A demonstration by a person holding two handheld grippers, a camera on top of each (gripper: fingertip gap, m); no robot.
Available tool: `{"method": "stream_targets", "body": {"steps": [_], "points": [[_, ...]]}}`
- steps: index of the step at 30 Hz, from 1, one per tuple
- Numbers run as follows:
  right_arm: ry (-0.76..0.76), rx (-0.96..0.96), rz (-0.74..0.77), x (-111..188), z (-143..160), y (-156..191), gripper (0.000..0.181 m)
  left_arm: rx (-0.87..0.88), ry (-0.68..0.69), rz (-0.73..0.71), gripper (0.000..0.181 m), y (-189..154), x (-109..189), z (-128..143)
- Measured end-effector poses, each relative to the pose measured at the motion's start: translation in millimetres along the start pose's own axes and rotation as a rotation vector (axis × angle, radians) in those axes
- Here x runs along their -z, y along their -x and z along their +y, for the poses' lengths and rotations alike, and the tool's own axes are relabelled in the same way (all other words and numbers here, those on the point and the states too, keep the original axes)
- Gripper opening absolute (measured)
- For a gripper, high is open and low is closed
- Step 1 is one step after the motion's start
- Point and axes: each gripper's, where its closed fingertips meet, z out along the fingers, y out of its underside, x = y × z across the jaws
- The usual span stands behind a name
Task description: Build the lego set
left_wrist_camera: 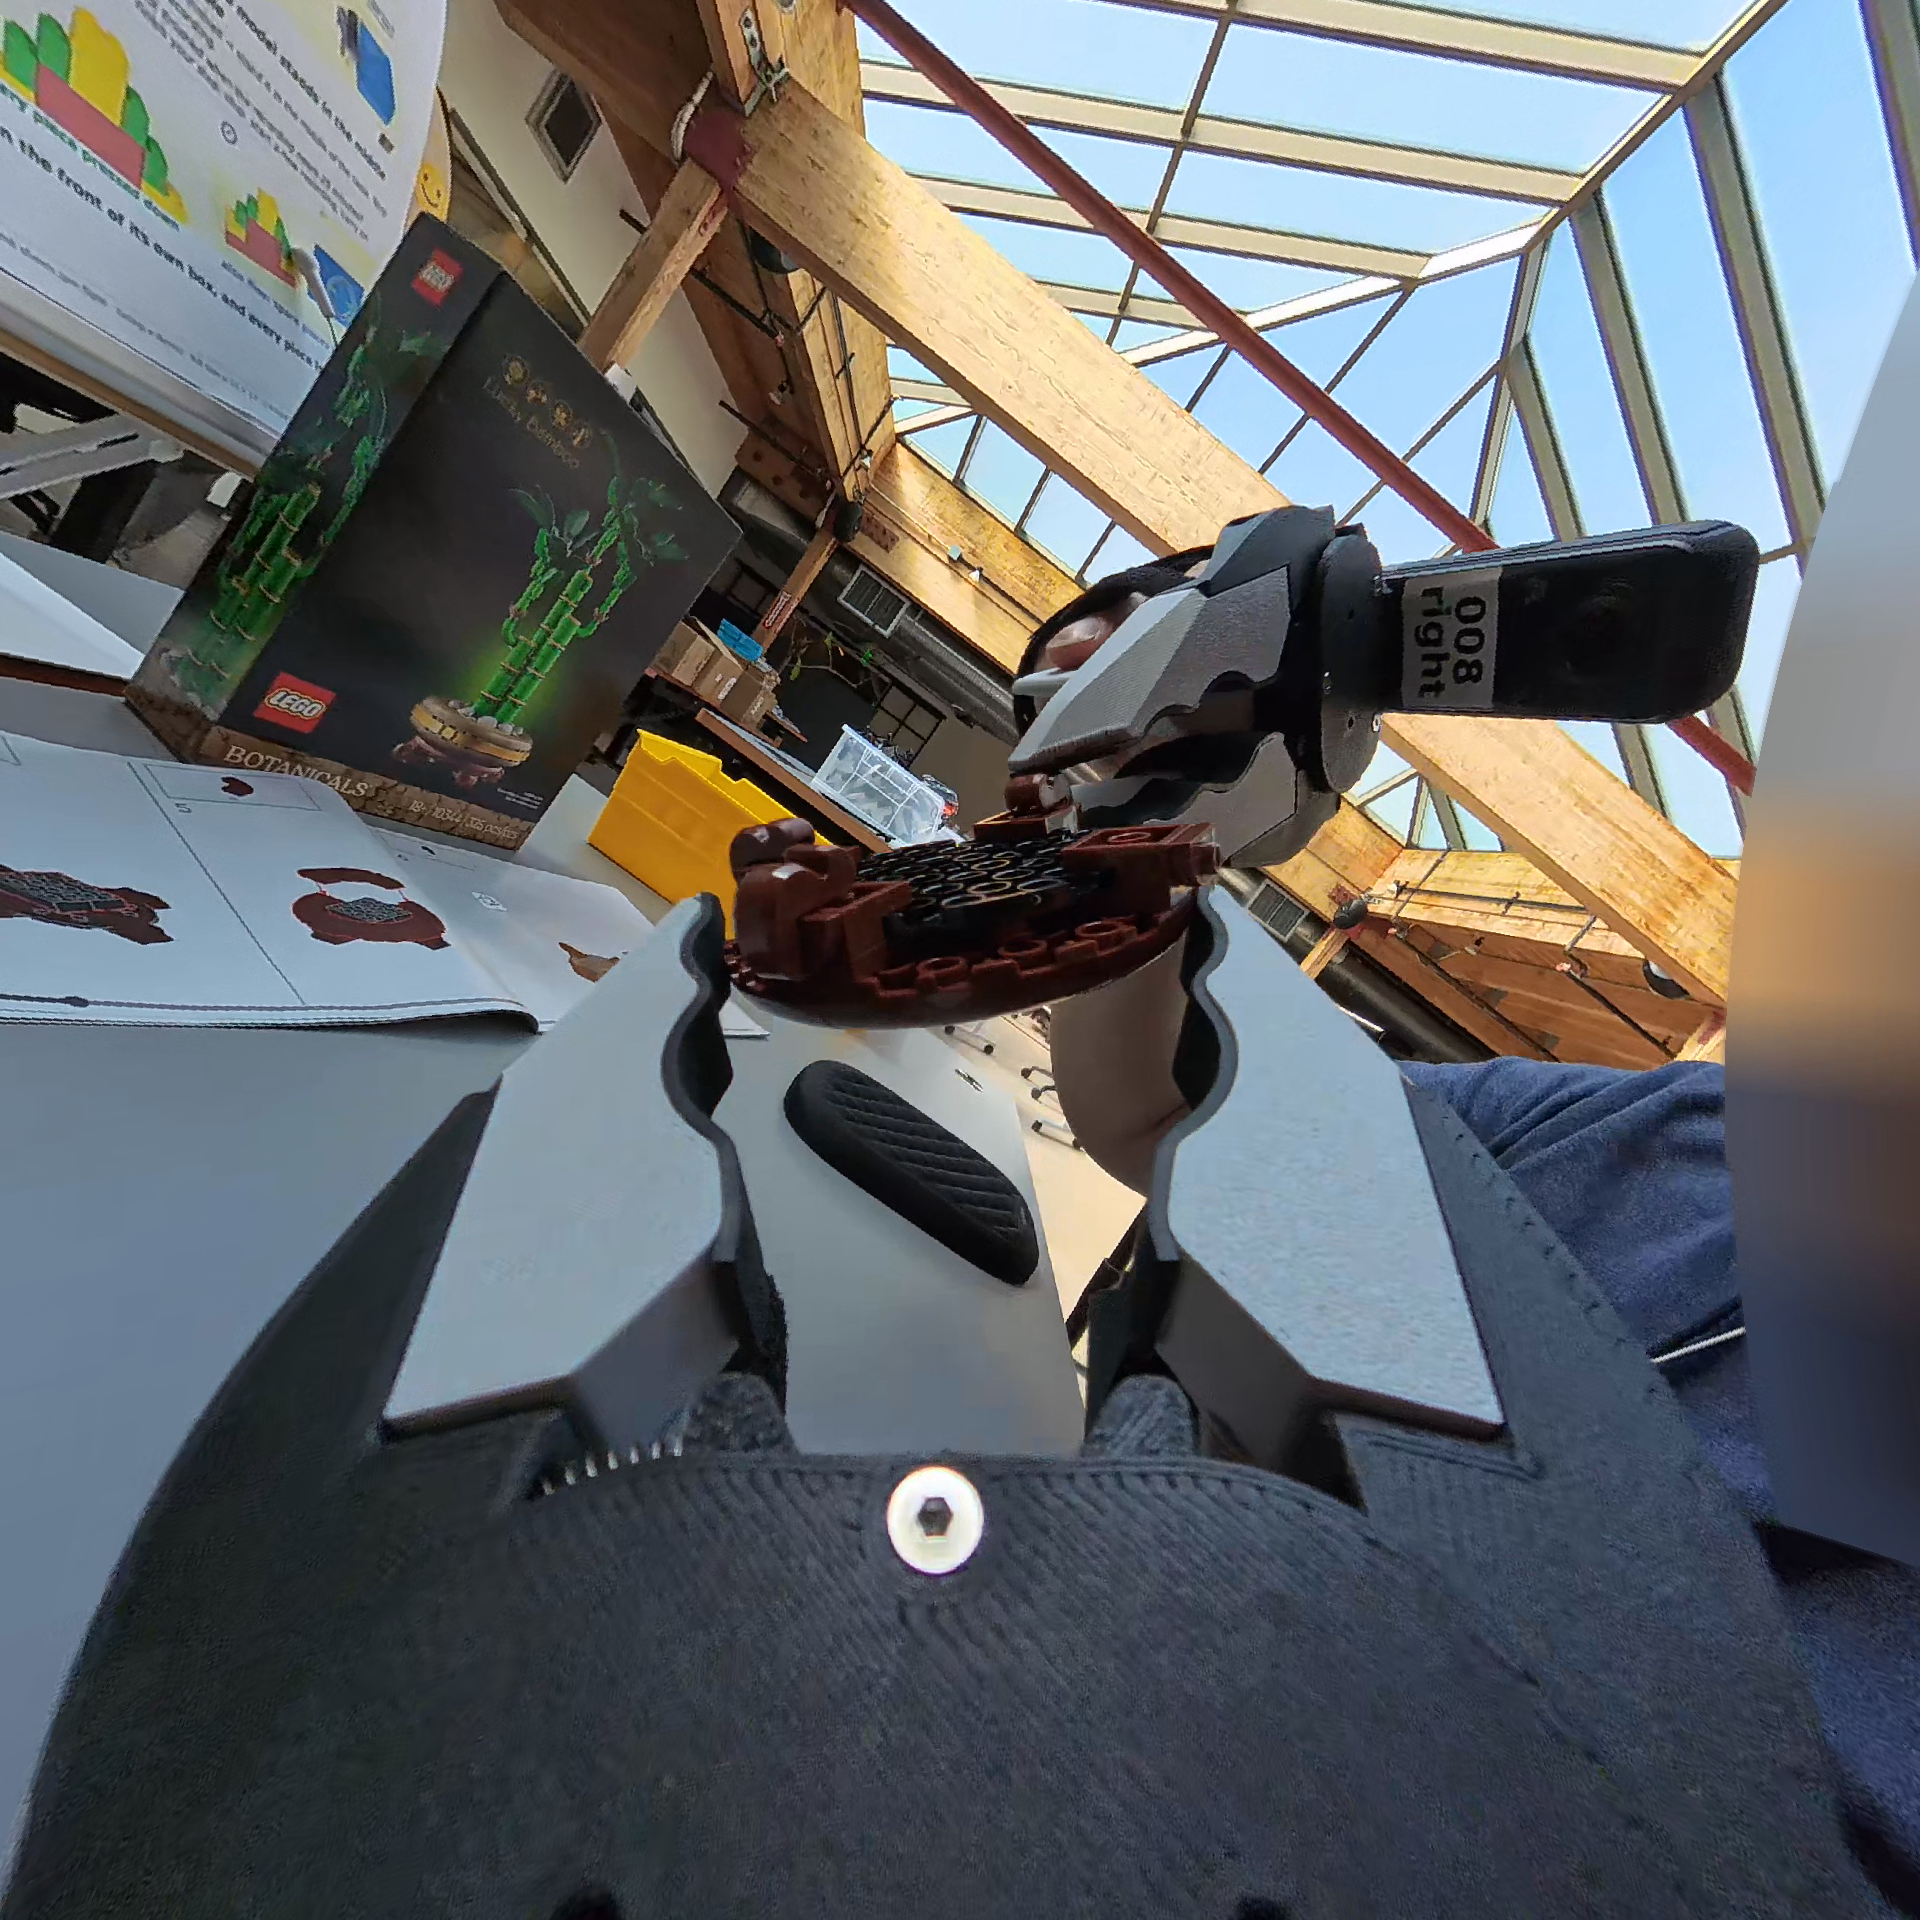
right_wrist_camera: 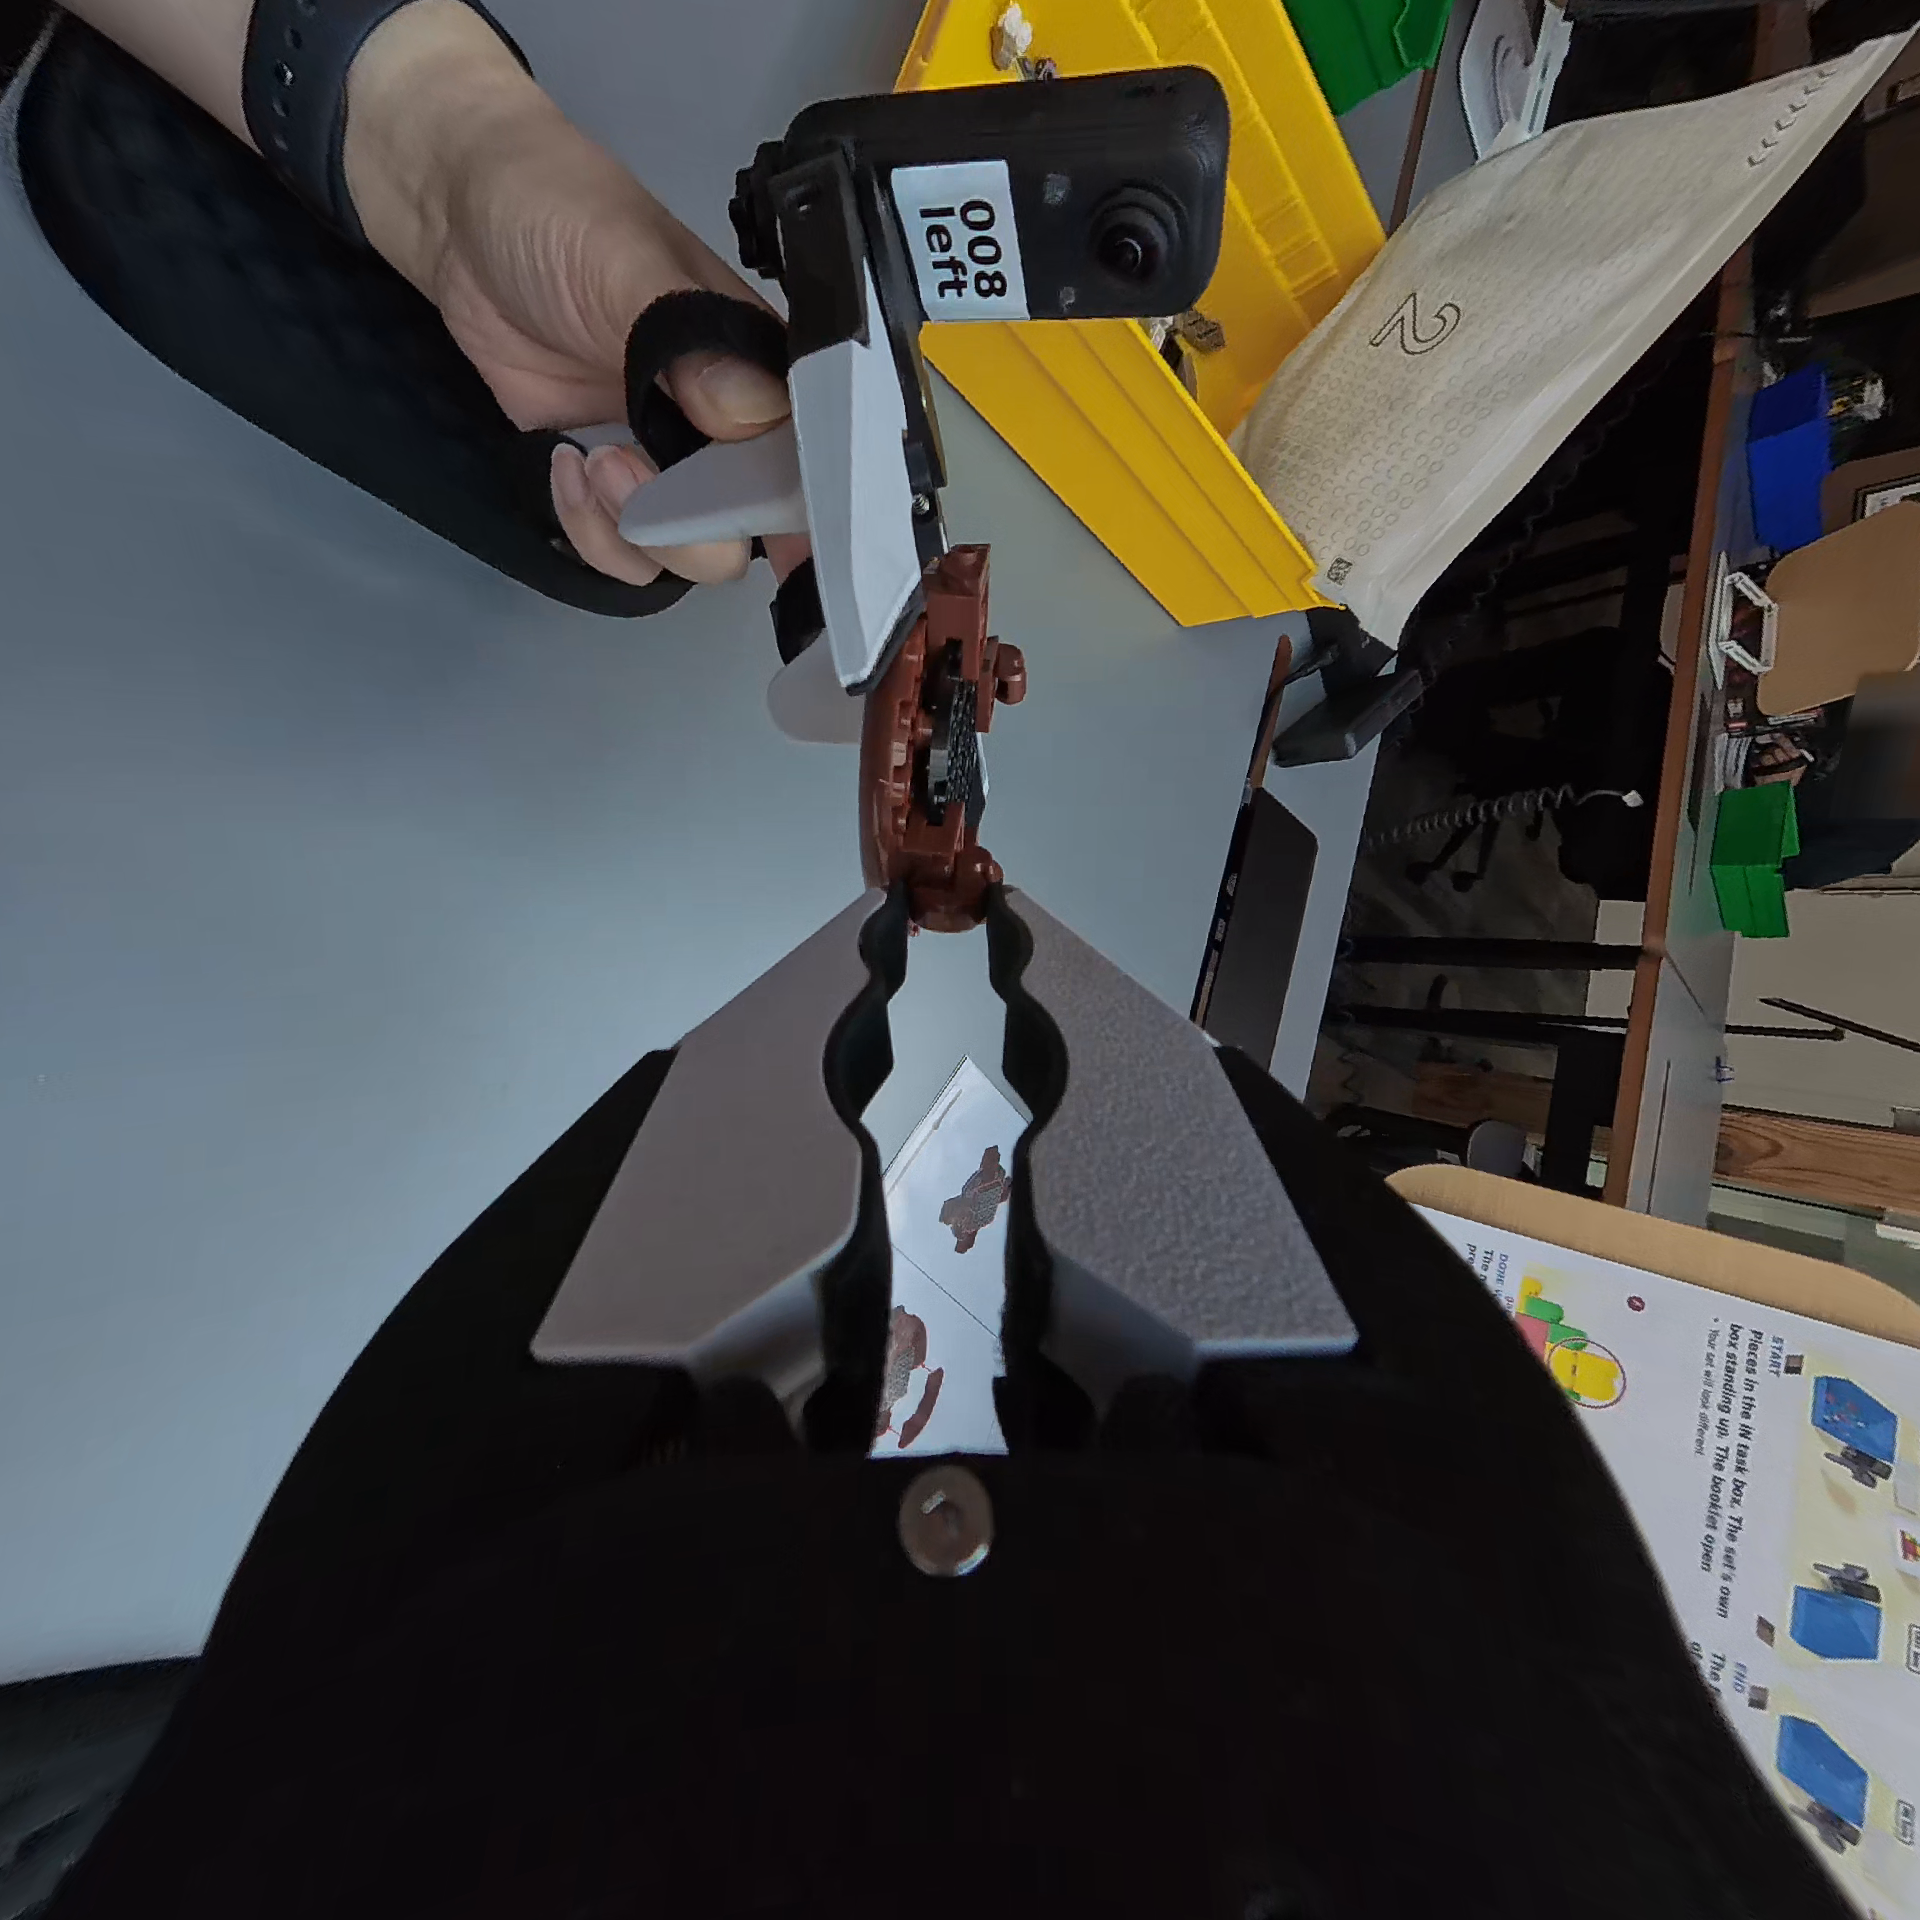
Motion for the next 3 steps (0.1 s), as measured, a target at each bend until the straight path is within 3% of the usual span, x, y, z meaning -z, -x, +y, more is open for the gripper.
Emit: {"method": "stream_targets", "body": {"steps": [1,3], "points": [[0.005,0.012,0.000,1.3,-4.0,-2.3,0.014,-0.005,-0.017,0.010,0.086,-3.6,1.2,-3.2],[0.024,0.038,-0.011,3.4,-11.2,-5.3,0.014,-0.017,-0.040,0.025,0.086,-9.7,3.8,-7.9]]}}
